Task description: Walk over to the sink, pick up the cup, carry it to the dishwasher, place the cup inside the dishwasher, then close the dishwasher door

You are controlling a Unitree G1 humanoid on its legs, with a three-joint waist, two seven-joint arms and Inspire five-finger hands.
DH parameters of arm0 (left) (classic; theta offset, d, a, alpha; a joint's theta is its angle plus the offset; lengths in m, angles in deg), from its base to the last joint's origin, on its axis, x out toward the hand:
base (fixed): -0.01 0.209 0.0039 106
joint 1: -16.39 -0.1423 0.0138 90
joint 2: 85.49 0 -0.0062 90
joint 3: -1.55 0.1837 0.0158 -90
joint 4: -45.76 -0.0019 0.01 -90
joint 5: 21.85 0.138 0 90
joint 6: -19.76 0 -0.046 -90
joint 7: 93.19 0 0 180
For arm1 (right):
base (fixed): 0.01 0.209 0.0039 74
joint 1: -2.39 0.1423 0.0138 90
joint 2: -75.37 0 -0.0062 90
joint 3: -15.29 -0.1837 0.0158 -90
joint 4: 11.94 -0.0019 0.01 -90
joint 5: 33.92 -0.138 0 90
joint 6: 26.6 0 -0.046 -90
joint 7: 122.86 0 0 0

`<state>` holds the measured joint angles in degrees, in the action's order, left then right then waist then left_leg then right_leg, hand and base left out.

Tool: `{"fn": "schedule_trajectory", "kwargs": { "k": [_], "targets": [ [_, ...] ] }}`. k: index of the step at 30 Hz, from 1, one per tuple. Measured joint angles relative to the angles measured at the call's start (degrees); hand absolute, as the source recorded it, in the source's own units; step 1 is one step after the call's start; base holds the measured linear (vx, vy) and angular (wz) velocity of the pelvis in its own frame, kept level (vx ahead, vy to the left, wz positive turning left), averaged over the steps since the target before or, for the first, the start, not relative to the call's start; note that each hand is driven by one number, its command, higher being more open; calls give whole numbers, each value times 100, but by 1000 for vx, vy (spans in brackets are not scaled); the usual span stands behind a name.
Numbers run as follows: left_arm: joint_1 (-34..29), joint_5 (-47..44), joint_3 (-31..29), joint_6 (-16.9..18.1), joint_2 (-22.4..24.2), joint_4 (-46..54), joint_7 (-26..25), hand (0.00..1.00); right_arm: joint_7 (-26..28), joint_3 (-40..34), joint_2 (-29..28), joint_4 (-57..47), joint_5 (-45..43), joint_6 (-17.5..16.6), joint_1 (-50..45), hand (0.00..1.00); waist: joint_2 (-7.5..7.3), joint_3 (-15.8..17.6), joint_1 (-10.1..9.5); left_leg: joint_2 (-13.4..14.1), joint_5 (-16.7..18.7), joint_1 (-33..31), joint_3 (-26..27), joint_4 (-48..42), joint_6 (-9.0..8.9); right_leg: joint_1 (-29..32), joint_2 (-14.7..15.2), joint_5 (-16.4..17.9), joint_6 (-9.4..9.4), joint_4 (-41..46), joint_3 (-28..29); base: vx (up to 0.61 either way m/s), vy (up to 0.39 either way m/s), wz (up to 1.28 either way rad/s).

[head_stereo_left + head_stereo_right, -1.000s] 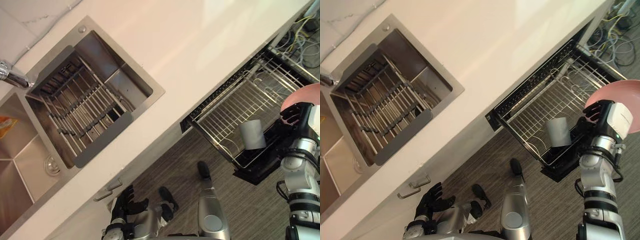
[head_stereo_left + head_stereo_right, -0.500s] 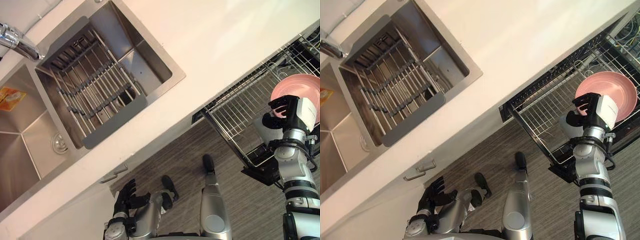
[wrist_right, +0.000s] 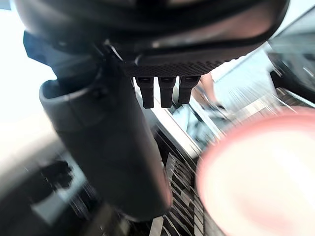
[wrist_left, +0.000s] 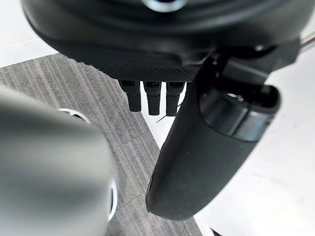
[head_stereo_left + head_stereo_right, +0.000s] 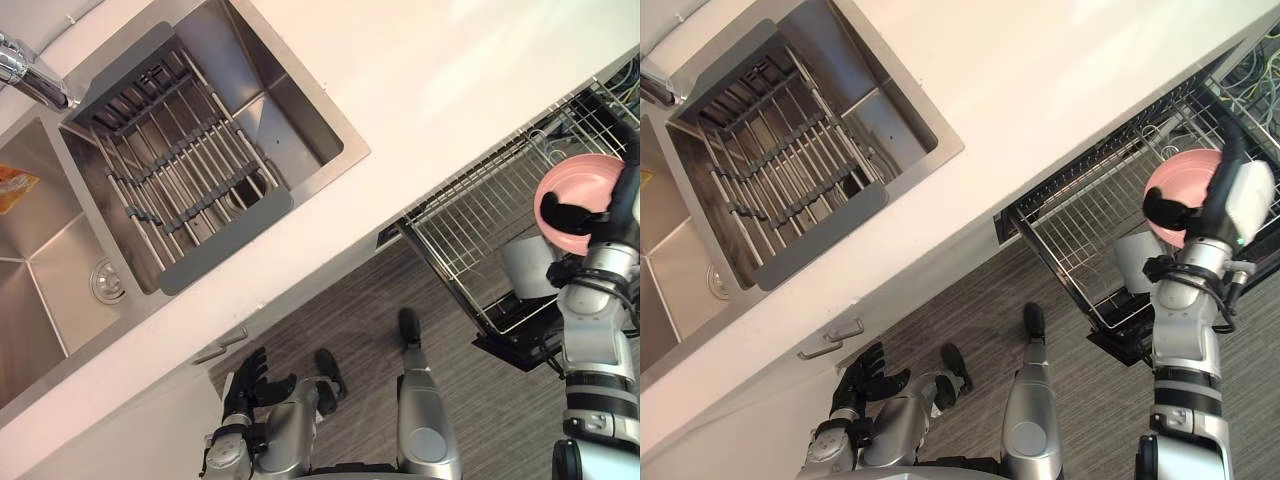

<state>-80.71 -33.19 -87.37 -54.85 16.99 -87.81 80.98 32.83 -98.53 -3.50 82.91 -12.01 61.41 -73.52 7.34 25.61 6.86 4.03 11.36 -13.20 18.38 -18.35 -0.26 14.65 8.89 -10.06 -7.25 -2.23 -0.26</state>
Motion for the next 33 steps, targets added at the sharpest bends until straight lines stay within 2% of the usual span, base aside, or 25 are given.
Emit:
{"fn": "schedule_trajectory", "kwargs": {
  "k": [3, 8, 11, 14, 17, 21, 23, 29, 31, 33],
  "targets": [
    [-2, 2, -95, -23, -27, -8, -18, 90, -54, -347, -228, -247, -254, -130, -366, 90, -125, -32, -1, 0, 29, 72, 12, -7, 2, -75, -1, 3, -1, -6, 16, 0, 0, 0],
    [-15, 3, -292, -80, -26, -14, -3, 90, -82, -1096, -1046, -350, -1220, -342, -1294, 90, -277, -143, -57, 113, 187, 162, 124, -138, -9, -165, -69, 73, 29, 34, 82, -24, 4, -11],
    [-25, 2, -369, -126, -24, 15, 35, 90, -88, -1368, -1684, -305, -2147, -361, -2017, 90, -339, -221, -116, 230, 253, 278, 208, -190, -68, -187, -131, 228, 59, 243, 86, 20, -3, -6],
    [-26, 1, -409, -176, 8, 33, 101, 90, -1, -1368, -1976, 29, -3056, -413, -2429, 90, -369, -400, -128, 349, 261, 381, 429, -188, -82, -188, -160, 395, 92, 458, 27, 30, -11, 5],
    [-25, 1, -408, -180, 47, 83, 124, 90, 191, -1364, -2048, 395, -3682, -482, -2466, 90, -371, -507, -156, 422, 261, 459, 611, -188, -83, -187, -164, 497, 100, 602, -15, 25, -20, 8],
    [-29, 2, -404, -206, 106, 133, 154, 90, 740, -1294, -2071, 962, -5050, -707, -2289, 90, -343, -555, -389, 431, 251, 523, 611, -147, -95, -155, -146, 675, 142, 829, -104, -11, -21, 6],
    [-33, 2, -404, -218, 118, 134, 159, 90, 884, -1249, -2071, 1089, -5388, -743, -2214, 90, -336, -560, -442, 424, 238, 527, 589, -120, -103, -149, -132, 704, 150, 867, -152, 5, -24, 10],
    [-72, 3, -400, -256, 100, 134, 223, 90, 1068, -913, -2023, 1735, -6533, -1171, -1662, 90, -348, -575, -458, 331, 44, 531, 567, 168, -174, -48, -58, 715, 119, 921, -300, 28, -17, 8],
    [-60, 4, -394, -251, 75, 96, 262, 90, 1085, -665, -1878, 1954, -6862, -1391, -1547, 90, -363, -590, -458, 227, -188, 563, 543, 346, -191, -8, 52, 710, 115, 970, -556, 7, -28, 10],
    [-54, 9, -392, -249, 38, 64, 276, 90, 1125, -554, -1813, 2016, -7066, -1491, -1445, 90, -361, -591, -445, 162, -275, 568, 511, 443, -179, 30, 97, 705, 113, 994, -601, -14, -12, 9]
  ]
}}
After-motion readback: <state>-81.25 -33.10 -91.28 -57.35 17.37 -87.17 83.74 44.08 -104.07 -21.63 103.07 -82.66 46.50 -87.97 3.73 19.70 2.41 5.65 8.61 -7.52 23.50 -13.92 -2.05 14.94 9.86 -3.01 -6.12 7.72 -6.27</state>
